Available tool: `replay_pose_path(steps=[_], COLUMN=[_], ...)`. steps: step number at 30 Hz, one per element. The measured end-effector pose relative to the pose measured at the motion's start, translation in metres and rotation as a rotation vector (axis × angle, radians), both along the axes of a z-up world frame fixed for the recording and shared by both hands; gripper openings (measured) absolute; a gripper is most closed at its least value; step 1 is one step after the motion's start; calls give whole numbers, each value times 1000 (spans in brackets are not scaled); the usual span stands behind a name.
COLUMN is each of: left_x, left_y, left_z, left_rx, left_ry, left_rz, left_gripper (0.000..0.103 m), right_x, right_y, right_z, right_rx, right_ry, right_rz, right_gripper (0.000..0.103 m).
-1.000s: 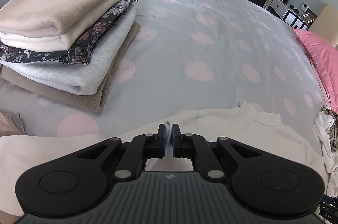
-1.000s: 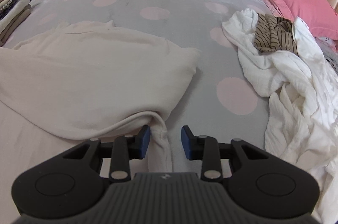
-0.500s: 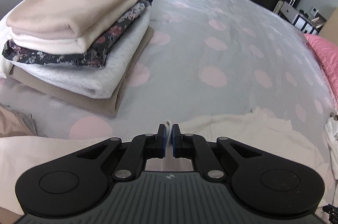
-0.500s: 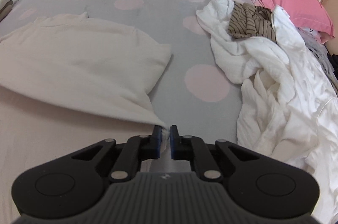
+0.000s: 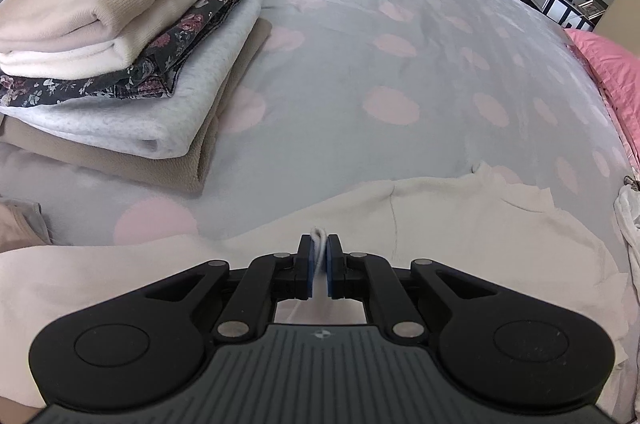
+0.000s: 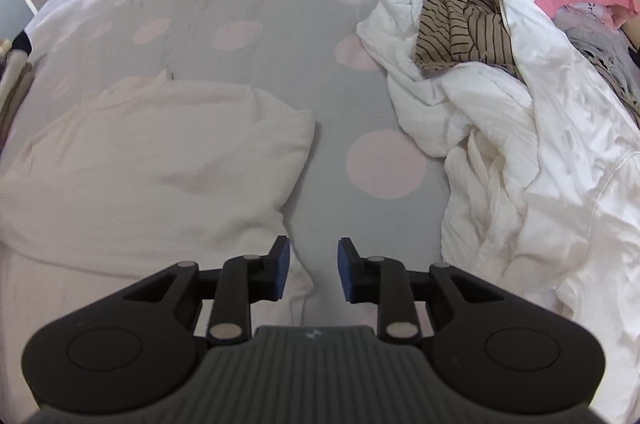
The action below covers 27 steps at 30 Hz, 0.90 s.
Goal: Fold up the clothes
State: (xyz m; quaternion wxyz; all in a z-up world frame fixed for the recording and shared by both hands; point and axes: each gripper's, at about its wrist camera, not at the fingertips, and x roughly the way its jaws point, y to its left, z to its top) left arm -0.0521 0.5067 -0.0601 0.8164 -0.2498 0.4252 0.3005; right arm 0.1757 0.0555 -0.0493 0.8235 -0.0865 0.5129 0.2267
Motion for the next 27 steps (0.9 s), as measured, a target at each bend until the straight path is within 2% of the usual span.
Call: replay_pose_path(steps=[12, 17, 18, 19, 20, 24, 27], left_x=[7, 7, 7, 7, 6, 4, 8], left_y=[5, 6, 6, 6, 6, 1, -2], left_z=[-20, -24, -24, -23, -22, -8, -8], left_rx=[16, 12, 13, 13, 16, 33, 41], left_ry=[67, 75, 74, 71, 58, -54, -51], left_rz=[-30, -36, -38, -39, -41, -65, -78], left_gripper=[4, 4, 4, 4, 4, 4, 4], right_x=[72, 95, 97, 97, 96, 96, 99], right_y=[45, 53, 53, 53, 53, 52, 52], right_z=[-24, -42, -45, -46, -45, -31, -31], right_rx=[36, 66, 81, 92, 95, 52, 24], right_ry=[-6, 47, 67, 78, 73, -42, -64], right_rz=[-8, -51, -60, -62, -60, -59, -64], right_gripper=[33, 35, 30, 20, 5, 4, 4])
